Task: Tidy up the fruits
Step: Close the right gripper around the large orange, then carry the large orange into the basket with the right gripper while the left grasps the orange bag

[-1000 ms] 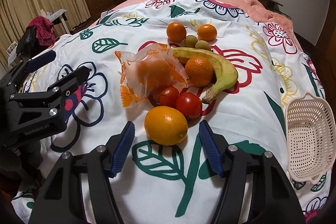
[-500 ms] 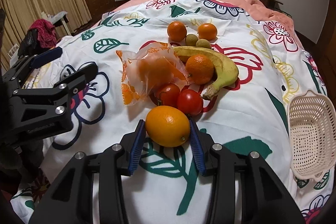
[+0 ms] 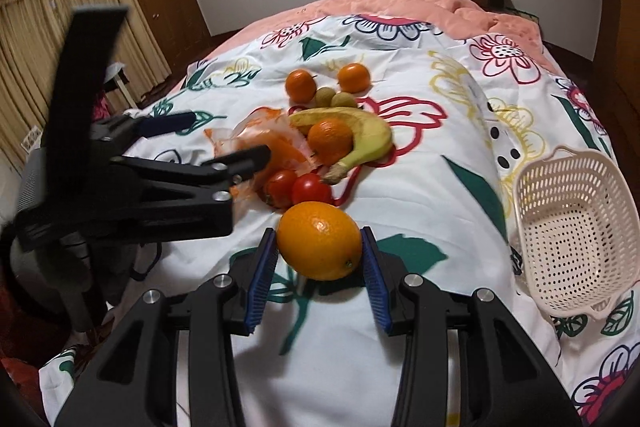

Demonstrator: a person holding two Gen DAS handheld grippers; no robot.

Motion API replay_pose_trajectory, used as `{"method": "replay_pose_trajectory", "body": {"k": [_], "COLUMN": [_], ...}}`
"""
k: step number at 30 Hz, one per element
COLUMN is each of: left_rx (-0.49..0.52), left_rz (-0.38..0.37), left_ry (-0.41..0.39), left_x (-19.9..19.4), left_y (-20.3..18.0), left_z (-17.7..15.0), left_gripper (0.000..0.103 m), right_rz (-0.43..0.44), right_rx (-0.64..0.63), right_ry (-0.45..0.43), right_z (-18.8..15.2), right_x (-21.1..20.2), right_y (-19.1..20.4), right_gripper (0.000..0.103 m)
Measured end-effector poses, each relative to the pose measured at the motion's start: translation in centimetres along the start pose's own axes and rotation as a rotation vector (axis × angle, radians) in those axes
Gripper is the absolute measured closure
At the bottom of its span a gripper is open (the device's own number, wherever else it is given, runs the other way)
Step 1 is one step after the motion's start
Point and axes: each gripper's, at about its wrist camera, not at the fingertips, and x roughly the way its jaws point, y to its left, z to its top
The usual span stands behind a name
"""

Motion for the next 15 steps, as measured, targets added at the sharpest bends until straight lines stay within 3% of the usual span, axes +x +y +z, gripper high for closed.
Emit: {"method": "replay_pose_trajectory", "body": {"k": [2, 5, 9, 15], "left_rx": [-0.014, -0.040, -0.079, -0.079], "left_rz": [-0.026, -0.073, -0.131, -0.126], "left_ry": [0.046, 0.090, 0.110, 0.092], "left_x": [1.1, 2.4, 3.3, 2.9], "left_y": [0.2, 0.5, 1.0, 1.0], "left_z": [0.3, 0.6, 0.7, 0.5], "left_gripper": [0.002, 0.012, 0.022, 0.032], "right_rz": [0.008, 0.018, 0.033, 0.033], "right_rx": [0.013, 0.025, 0.039, 0.057], "right_ry": [-0.008, -0.023, -0.034, -0.055], "right_z": [0.0, 0.0, -0.2, -0.3], "right_x": [-0.2, -0.6, -0.8, -1.4], "right_y": [-0.6, -1.3, -2.0, -2.6], "right_gripper": [0.061, 0.061, 0.061, 0.061]}}
